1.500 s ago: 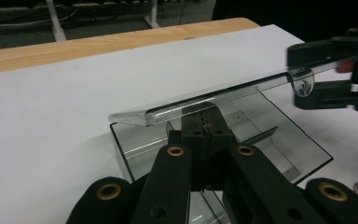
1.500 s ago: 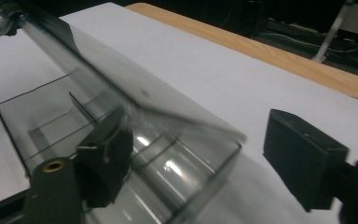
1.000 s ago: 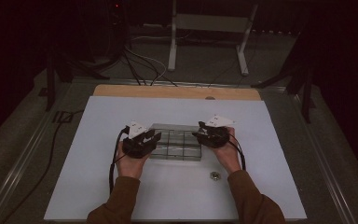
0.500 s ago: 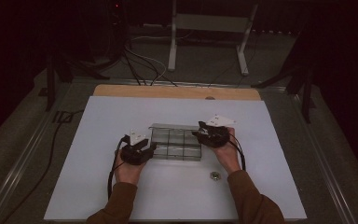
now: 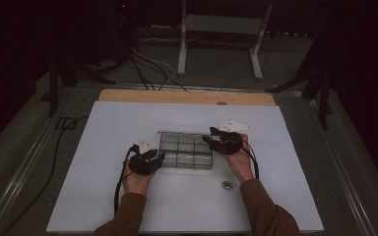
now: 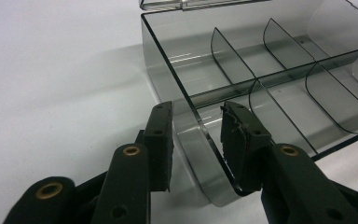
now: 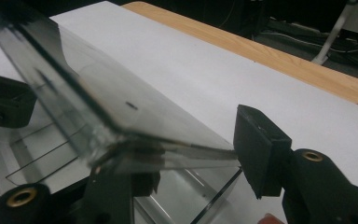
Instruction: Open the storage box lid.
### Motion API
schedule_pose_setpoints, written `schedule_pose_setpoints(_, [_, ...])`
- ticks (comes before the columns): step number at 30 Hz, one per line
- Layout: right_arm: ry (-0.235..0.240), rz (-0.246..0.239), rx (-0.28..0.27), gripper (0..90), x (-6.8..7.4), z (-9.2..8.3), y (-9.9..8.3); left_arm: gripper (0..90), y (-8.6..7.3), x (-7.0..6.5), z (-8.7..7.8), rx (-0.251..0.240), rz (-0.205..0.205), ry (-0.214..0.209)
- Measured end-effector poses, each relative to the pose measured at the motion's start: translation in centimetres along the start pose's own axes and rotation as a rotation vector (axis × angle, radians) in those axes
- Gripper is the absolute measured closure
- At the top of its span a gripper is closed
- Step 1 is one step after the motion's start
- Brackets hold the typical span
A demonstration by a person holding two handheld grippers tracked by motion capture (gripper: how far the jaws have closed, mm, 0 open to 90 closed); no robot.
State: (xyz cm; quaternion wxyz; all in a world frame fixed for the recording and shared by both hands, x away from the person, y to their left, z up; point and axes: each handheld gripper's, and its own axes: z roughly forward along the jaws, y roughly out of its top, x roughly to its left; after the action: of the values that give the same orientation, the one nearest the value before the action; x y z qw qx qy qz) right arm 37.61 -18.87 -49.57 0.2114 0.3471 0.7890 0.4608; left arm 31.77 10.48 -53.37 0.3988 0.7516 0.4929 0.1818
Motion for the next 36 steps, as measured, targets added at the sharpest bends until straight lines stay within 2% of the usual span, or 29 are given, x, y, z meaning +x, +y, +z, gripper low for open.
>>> schedule_pose_setpoints(9, [0.002,0.03,-0.012,53.1,-0.4,0.1,0.2,67.6,0.0,-0.2,0.6,0.019,-0.011,0.01])
schedule_pose_setpoints(25, [-0.002,0.077,-0.02,57.2,-1.2,0.4,0.6,70.5,-0.2,-0.8,0.3,0.028,-0.03,0.018])
schedule_pose_setpoints(28, [0.002,0.09,-0.023,58.3,-1.5,0.5,0.7,70.6,-0.3,-0.9,0.2,0.029,-0.03,0.017])
schedule_pose_setpoints(36, [-0.004,0.164,-0.033,62.3,-2.4,1.0,0.6,70.5,-0.4,-1.1,0.1,0.031,-0.03,0.019])
